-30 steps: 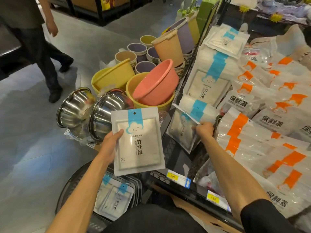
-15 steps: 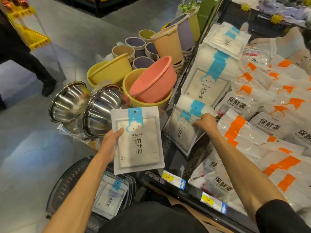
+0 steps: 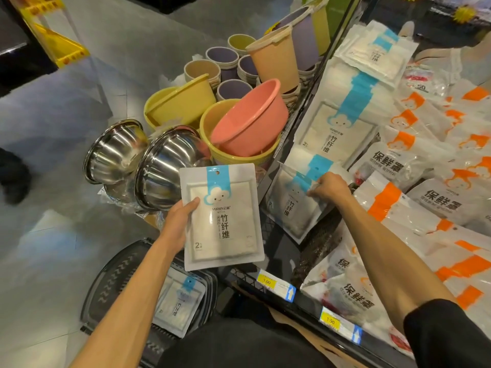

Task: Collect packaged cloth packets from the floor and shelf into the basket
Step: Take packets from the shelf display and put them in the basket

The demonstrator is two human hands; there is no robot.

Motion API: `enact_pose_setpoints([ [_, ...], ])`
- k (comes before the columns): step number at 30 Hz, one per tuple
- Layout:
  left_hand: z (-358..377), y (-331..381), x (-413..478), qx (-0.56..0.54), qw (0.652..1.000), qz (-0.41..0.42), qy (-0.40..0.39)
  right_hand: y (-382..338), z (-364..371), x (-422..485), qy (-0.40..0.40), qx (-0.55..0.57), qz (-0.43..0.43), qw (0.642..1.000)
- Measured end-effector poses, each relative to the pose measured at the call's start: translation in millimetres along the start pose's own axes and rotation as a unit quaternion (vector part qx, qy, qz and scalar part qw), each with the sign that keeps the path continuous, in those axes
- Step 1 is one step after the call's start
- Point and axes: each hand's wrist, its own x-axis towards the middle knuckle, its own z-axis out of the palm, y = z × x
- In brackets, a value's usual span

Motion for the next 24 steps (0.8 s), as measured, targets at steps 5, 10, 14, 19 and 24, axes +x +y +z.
enact_pose_setpoints([
  [5, 9.1, 0.9, 7.5, 0.001, 1.000, 0.004, 0.002, -3.8, -2.8, 10.4, -0.023, -0.035, -0.025, 0.999],
  [10, 16.1, 4.2, 14.0, 0.006, 1.000, 0.008, -0.002, -5.9, -0.5, 15.0, -0.018, -0.064, -0.076, 0.995],
  [14, 21.4, 2.8, 17.1, 0.015, 1.000, 0.011, -0.010, -7.2, 4.3, 15.0, 0.000, -0.062, -0.081, 0.995],
  [19, 25.0, -1.4, 18.7, 0.017, 1.000, 0.005, -0.003, -3.3, 1.5, 14.0, 0.029, -0.050, -0.057, 0.997],
  [24, 29.5, -3.6, 17.0, 0.015, 1.000, -0.001, -0.009, 1.8, 3.9, 15.9, 0.049, -0.008, -0.033, 0.998],
])
